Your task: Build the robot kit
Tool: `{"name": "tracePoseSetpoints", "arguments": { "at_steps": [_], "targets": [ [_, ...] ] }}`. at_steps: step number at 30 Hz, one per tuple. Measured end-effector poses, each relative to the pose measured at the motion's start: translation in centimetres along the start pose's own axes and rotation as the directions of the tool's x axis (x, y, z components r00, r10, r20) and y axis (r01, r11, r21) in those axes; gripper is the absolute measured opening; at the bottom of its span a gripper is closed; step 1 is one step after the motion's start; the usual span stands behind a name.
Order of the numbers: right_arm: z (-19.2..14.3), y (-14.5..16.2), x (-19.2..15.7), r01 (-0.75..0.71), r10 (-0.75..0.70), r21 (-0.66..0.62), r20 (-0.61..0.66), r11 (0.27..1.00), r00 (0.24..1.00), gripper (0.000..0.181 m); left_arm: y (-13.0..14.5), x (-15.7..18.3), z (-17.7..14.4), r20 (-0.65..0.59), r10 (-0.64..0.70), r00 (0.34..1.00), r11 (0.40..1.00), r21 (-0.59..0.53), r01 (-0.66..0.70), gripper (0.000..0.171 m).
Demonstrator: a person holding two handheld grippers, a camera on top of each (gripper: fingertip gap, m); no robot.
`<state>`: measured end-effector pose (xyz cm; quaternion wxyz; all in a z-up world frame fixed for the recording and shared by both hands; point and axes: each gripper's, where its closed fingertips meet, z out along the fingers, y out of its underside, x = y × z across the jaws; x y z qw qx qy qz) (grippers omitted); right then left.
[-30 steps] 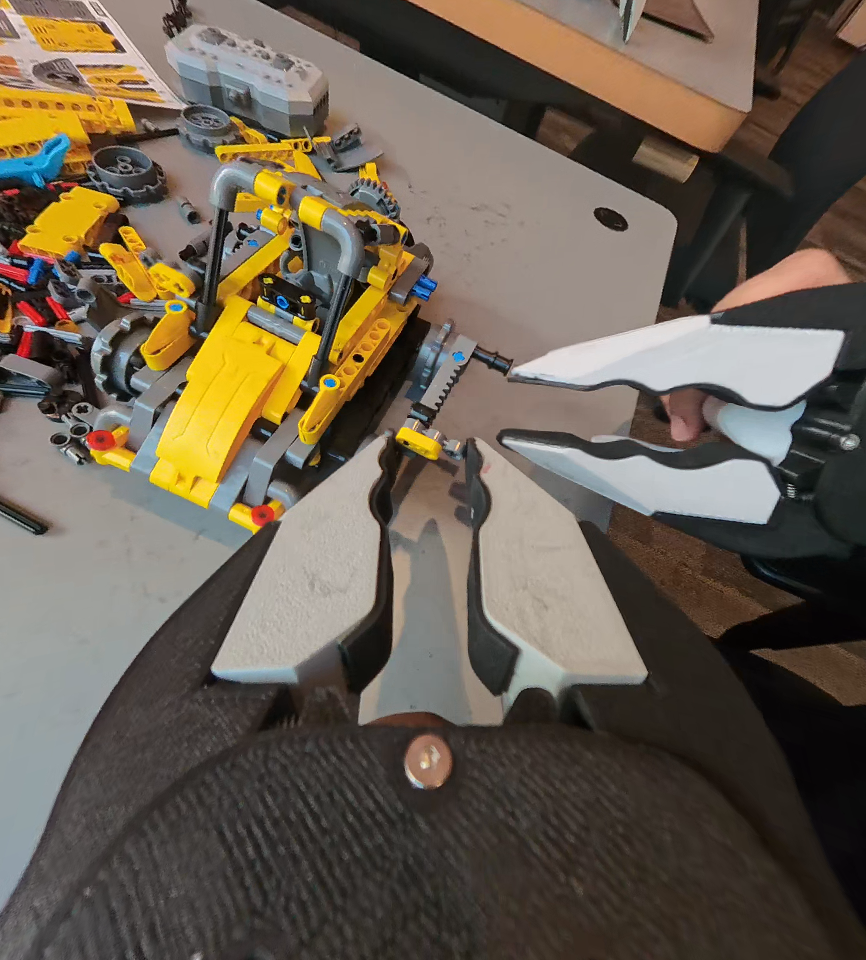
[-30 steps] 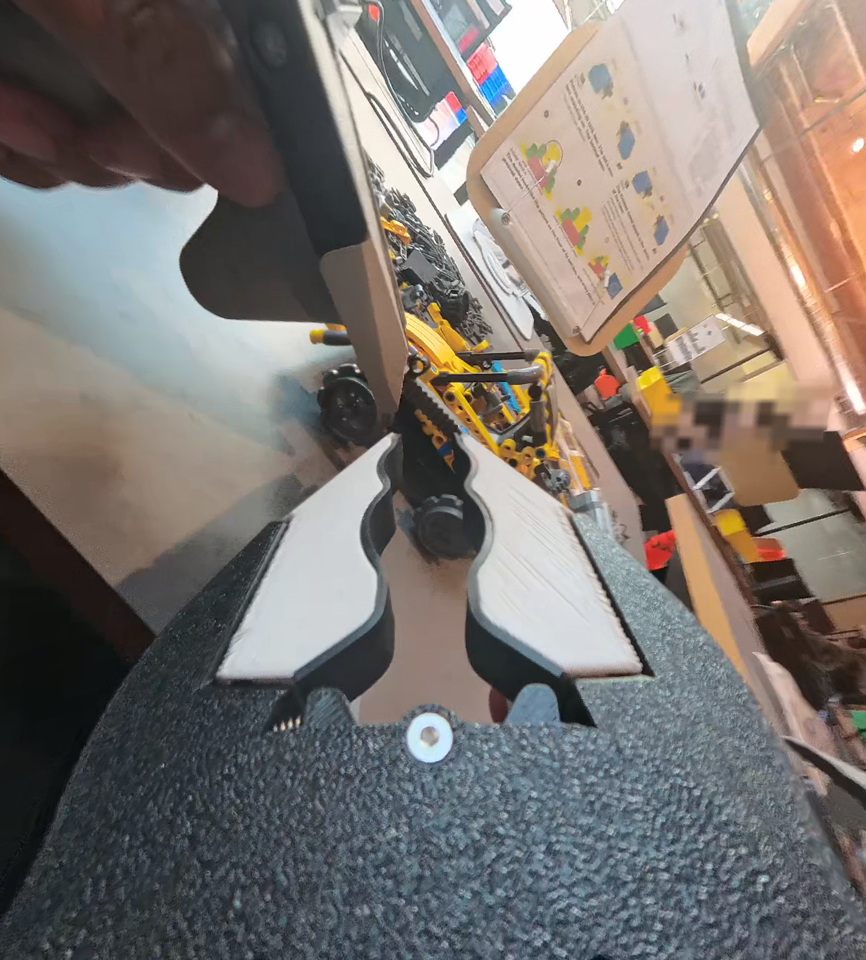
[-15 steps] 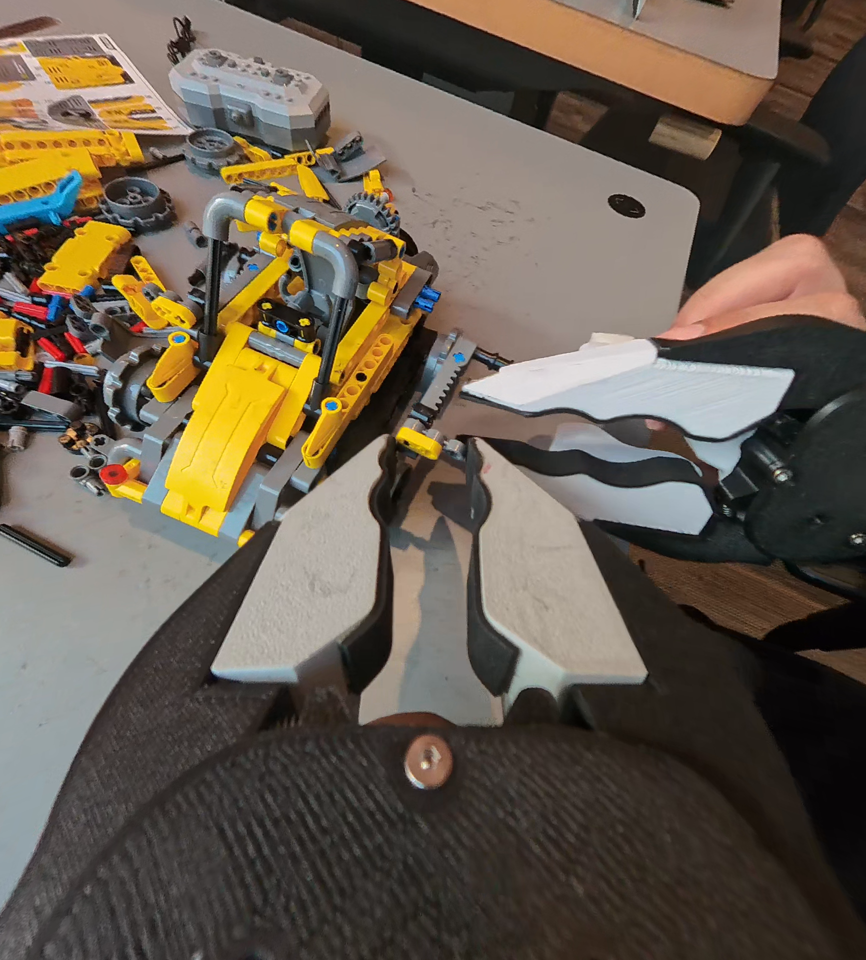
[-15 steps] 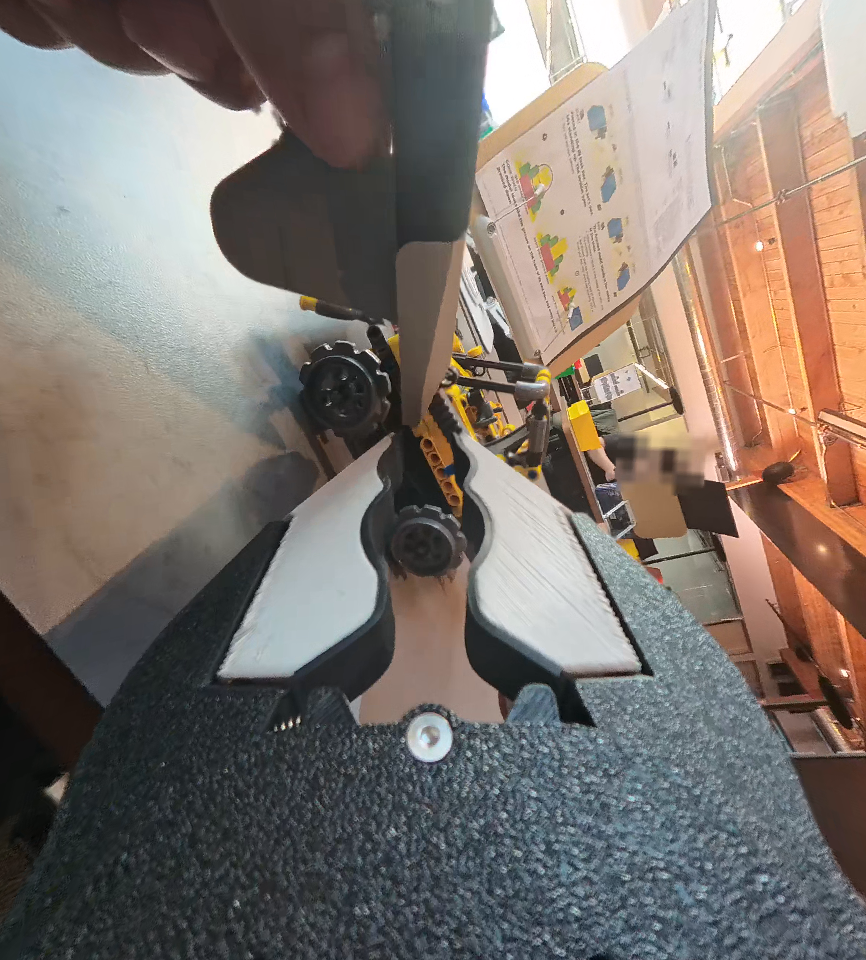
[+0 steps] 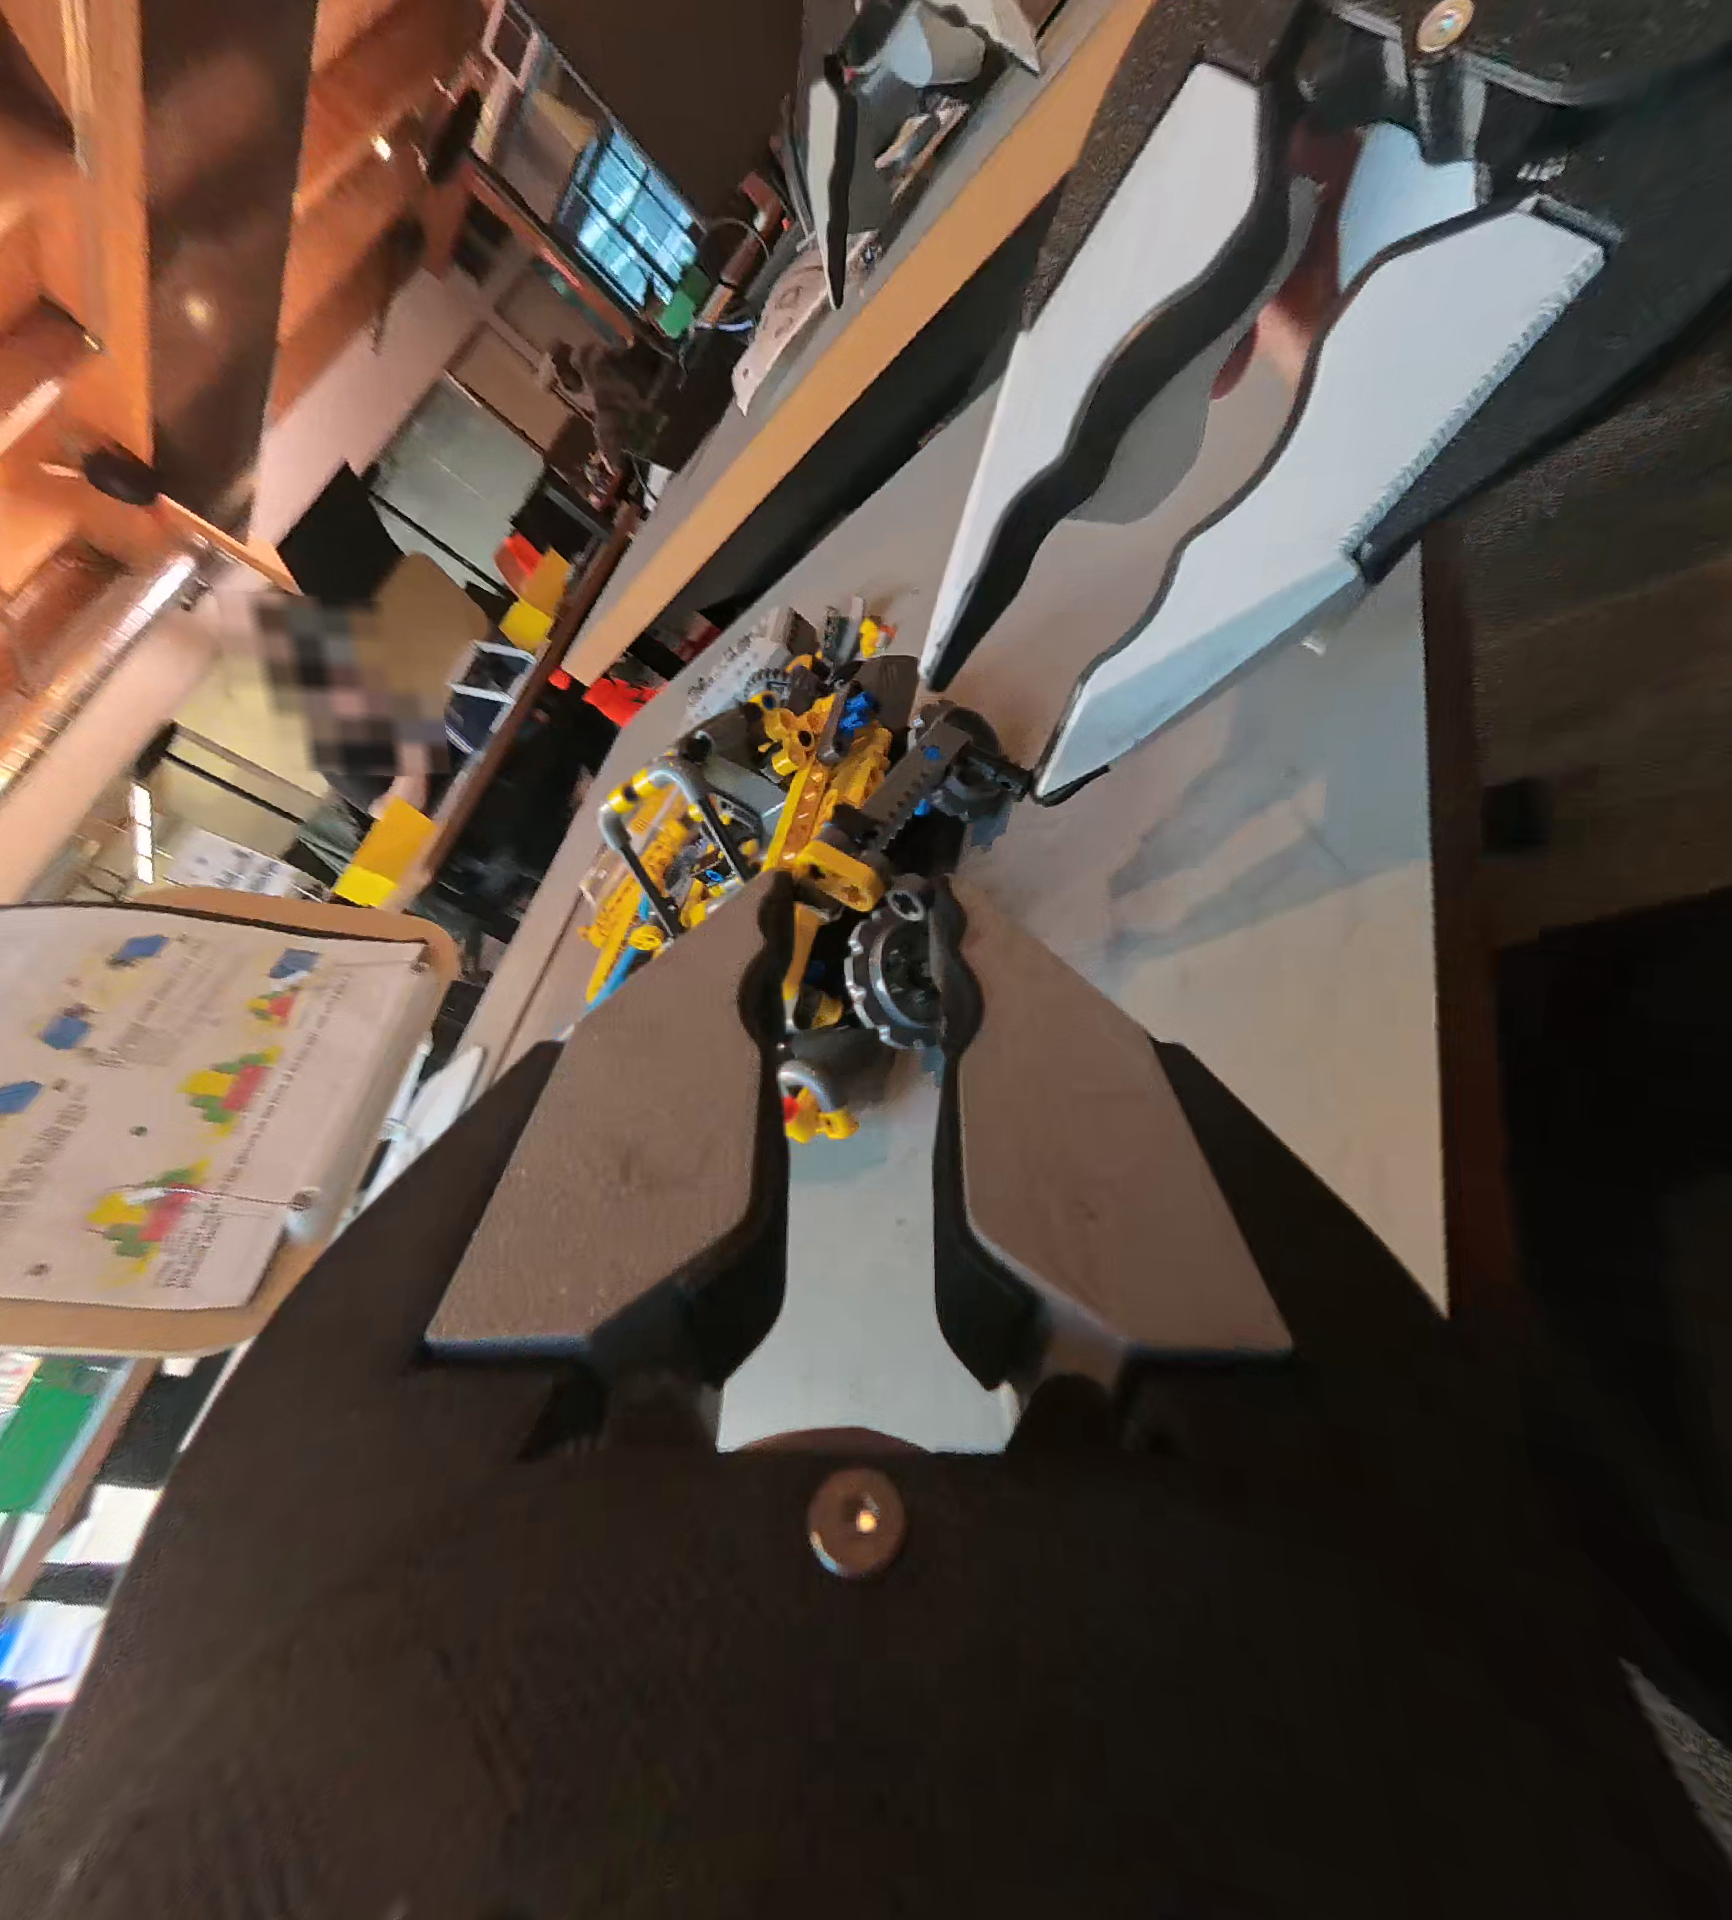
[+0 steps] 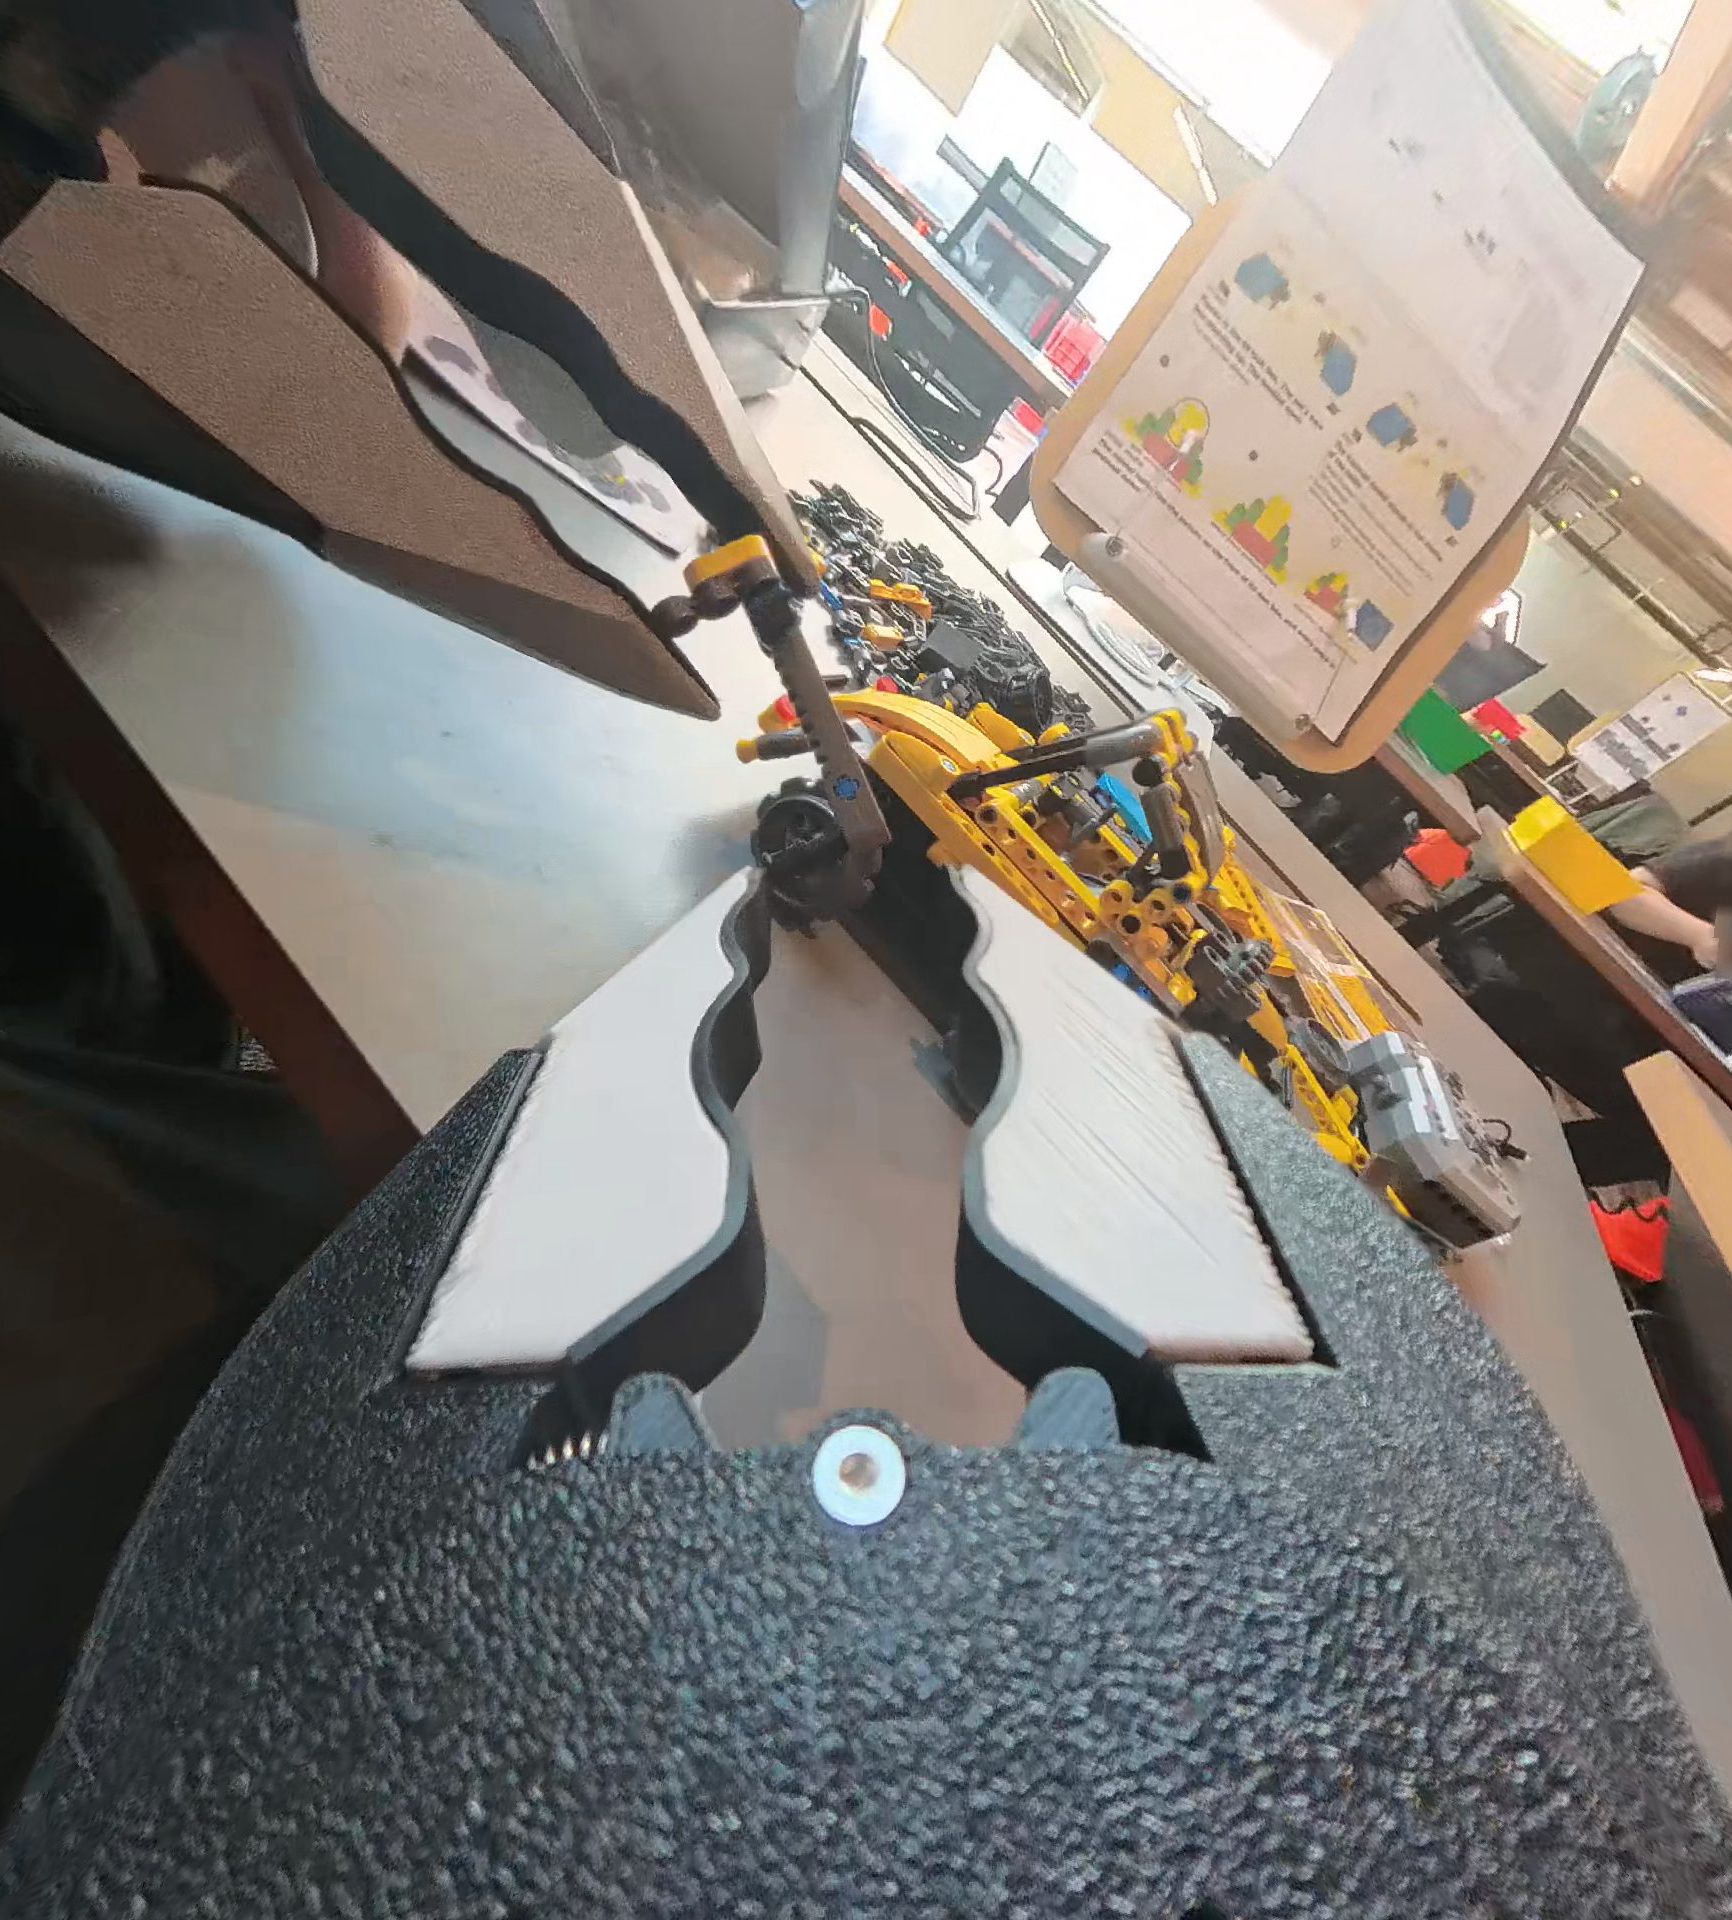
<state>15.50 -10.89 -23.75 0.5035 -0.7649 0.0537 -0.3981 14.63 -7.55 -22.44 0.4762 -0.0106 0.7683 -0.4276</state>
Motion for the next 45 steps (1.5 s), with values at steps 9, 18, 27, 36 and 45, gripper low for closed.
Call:
{"name": "tracePoseSetpoints", "arguments": {
  "at_steps": [9,18,27,36,45],
  "targets": [
    [0.7,-0.2,-0.4,0.101,-0.102,-0.023,-0.057,0.995,0.993,0.021,0.6,0.2,0.7,-0.017,-0.067,0.998,0.998,-0.015,0.067,0.022],
    [0.6,-0.2,0.7,0.076,-0.078,-0.023,-0.116,0.997,0.990,0.017,0.6,-0.3,2.2,-0.015,-0.107,0.994,0.994,-0.007,0.107,0.022],
    [0.6,-0.1,0.9,0.069,-0.072,-0.027,-0.122,0.997,0.990,0.017,1.2,-3.0,3.6,0.004,-0.448,0.894,0.894,-0.009,0.448,0.022],
    [0.6,-0.6,3.4,0.151,-0.163,-0.068,-0.236,0.986,0.958,0.016,1.9,-3.2,4.3,0.031,-0.530,0.847,0.846,-0.057,0.531,0.023],
    [2.9,-1.2,2.8,0.340,-0.365,-0.146,-0.212,0.929,0.907,0.015,1.4,-2.1,4.5,0.007,-0.641,0.767,0.763,-0.097,0.639,0.022]
  ]
}}
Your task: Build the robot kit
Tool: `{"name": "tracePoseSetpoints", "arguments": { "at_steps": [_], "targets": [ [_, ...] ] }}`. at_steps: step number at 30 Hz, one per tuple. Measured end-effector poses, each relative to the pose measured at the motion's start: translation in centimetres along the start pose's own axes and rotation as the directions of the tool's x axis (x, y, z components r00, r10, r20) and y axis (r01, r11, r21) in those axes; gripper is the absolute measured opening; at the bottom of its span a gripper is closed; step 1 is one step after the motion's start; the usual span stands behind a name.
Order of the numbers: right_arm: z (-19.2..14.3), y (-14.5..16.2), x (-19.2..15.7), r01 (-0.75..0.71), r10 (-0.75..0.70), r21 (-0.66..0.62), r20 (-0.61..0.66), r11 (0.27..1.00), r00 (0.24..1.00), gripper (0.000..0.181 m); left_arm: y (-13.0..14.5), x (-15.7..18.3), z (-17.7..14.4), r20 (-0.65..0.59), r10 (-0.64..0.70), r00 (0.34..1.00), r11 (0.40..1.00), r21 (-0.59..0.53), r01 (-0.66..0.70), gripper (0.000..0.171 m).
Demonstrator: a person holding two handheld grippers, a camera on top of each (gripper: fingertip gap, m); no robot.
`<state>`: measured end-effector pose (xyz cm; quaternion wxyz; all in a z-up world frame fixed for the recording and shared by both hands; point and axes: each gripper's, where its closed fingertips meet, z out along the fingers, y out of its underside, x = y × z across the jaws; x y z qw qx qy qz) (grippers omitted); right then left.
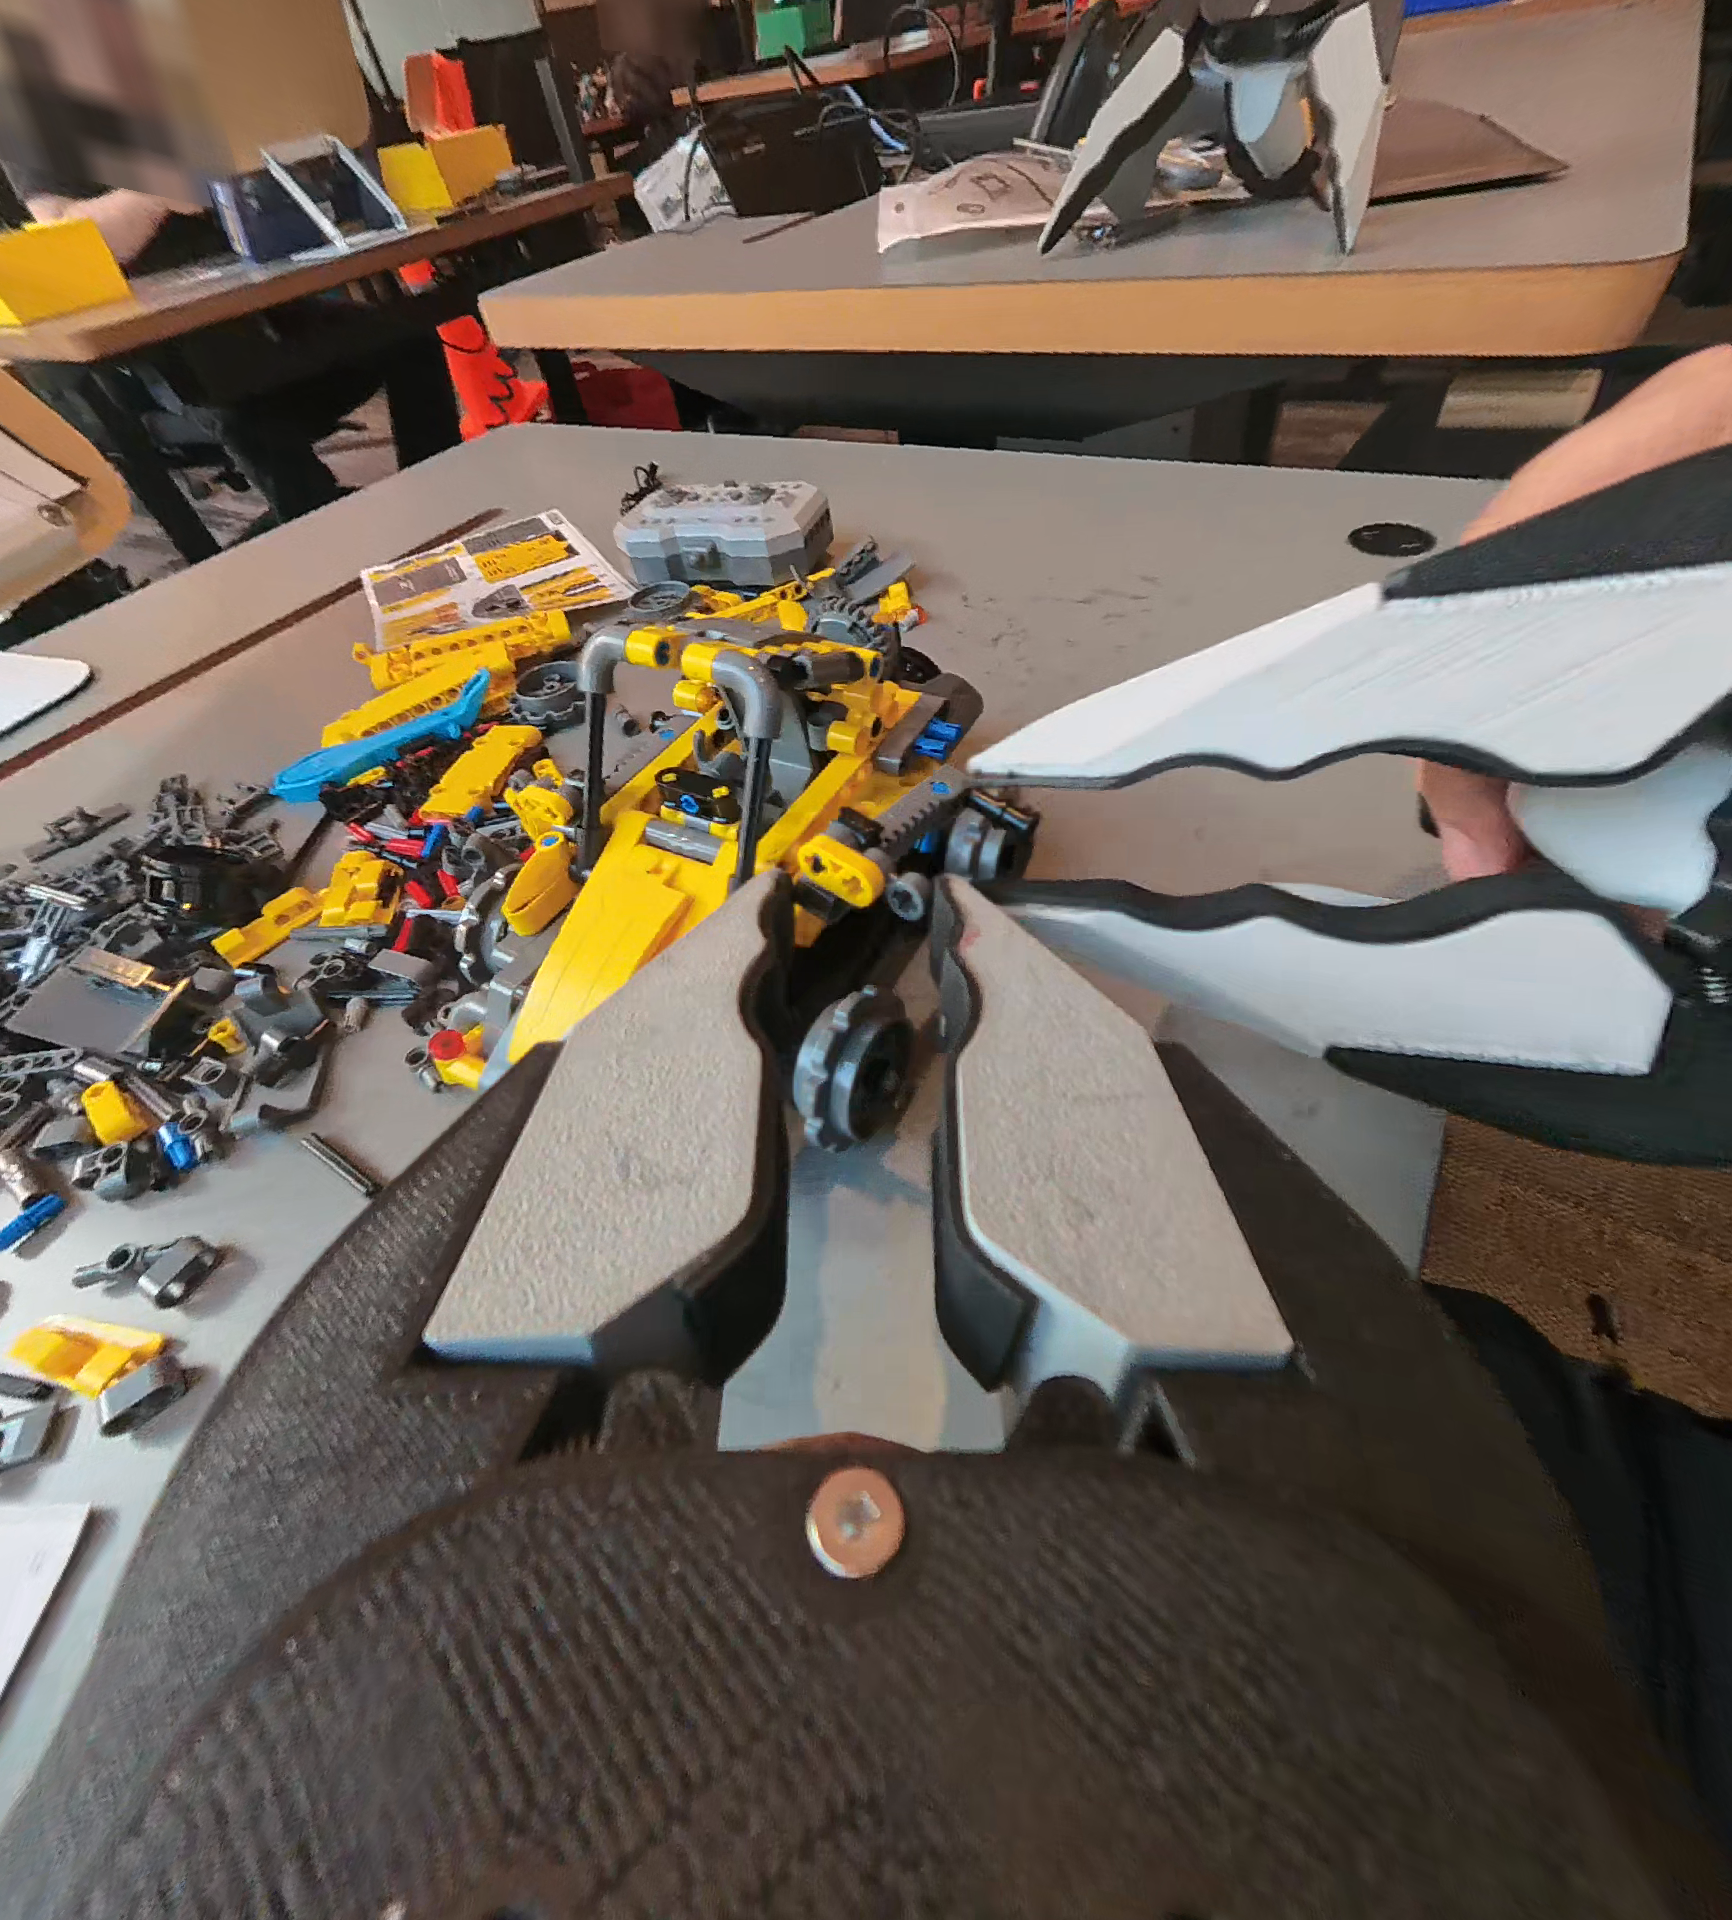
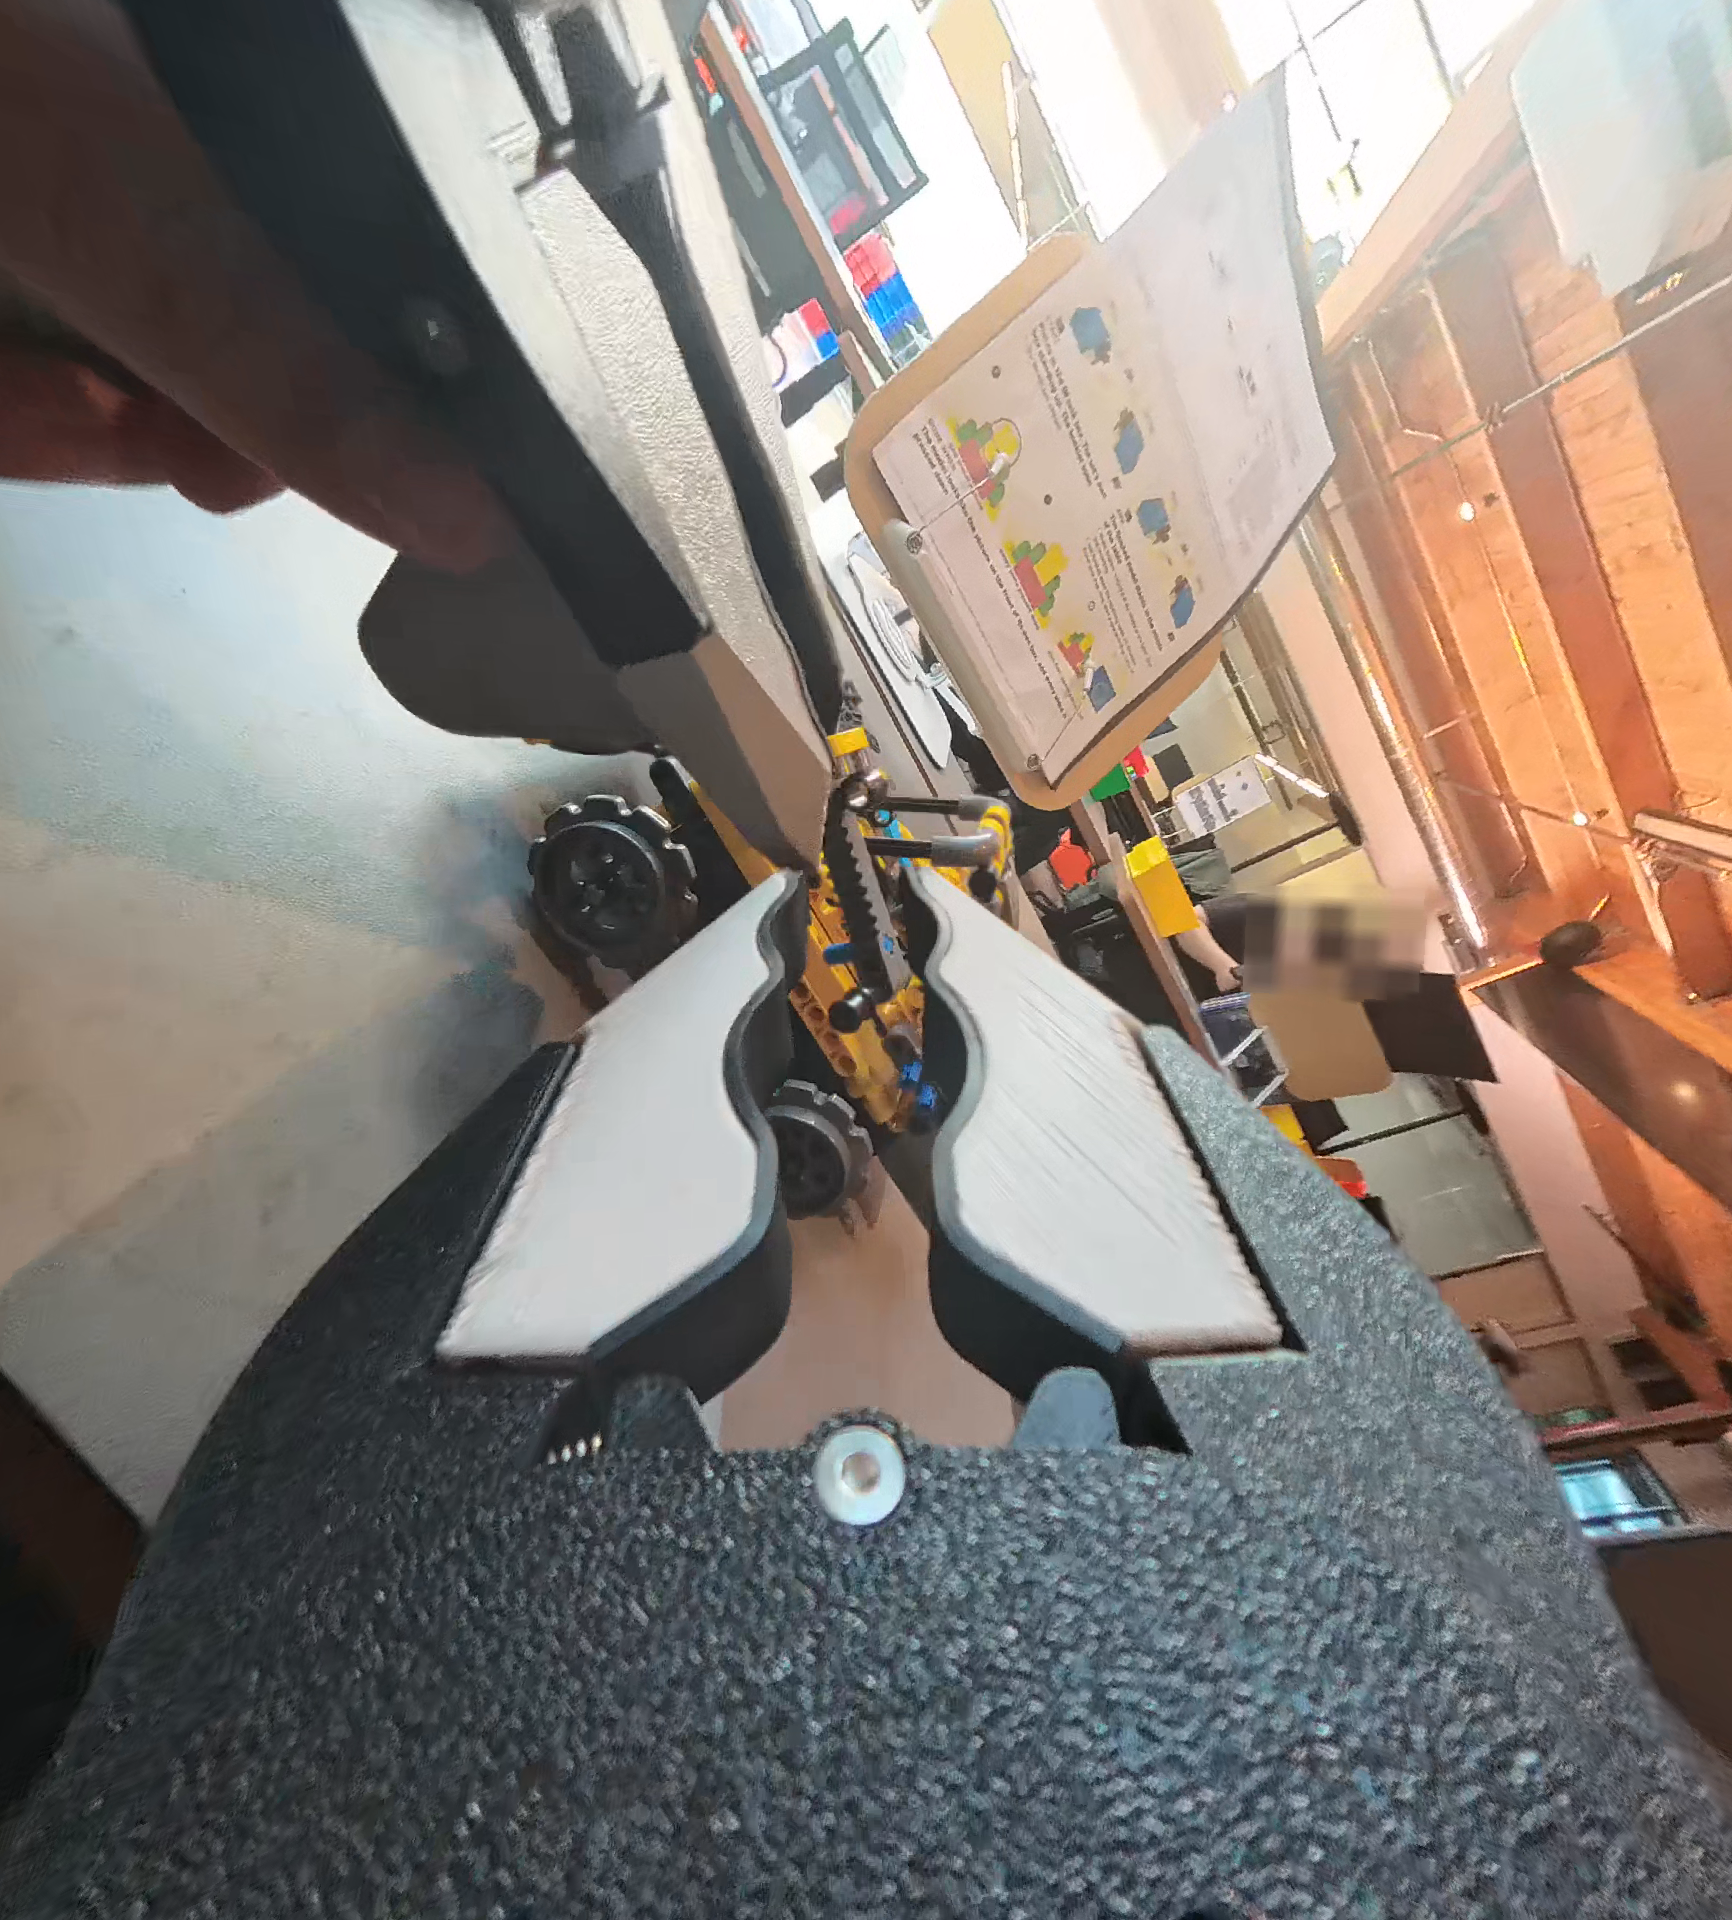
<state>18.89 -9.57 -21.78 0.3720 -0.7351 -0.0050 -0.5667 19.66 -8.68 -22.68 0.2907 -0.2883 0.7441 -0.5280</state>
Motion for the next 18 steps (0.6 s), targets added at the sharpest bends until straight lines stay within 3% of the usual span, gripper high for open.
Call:
{"name": "tracePoseSetpoints", "arguments": {
  "at_steps": [3,9,14,18],
  "targets": [
    [0.8,0.7,0.0,0.089,-0.089,-0.030,-0.016,0.996,0.996,0.003,0.5,-0.1,0.1,-0.021,-0.029,0.999,0.999,-0.032,0.029,0.022],
    [1.0,0.9,0.2,0.111,-0.111,-0.019,-0.019,0.994,0.994,0.009,1.0,-0.1,0.1,-0.099,-0.142,0.985,0.988,-0.072,0.135,0.022],
    [1.3,1.4,-1.1,0.129,-0.127,-0.042,0.053,0.991,0.990,0.009,1.1,0.0,0.1,-0.102,-0.150,0.983,0.987,-0.076,0.143,0.022],
    [1.3,1.2,-0.9,0.154,-0.152,-0.026,0.041,0.988,0.987,0.007,1.2,0.6,0.0,-0.110,-0.152,0.982,0.986,-0.088,0.143,0.022]
  ]
}}
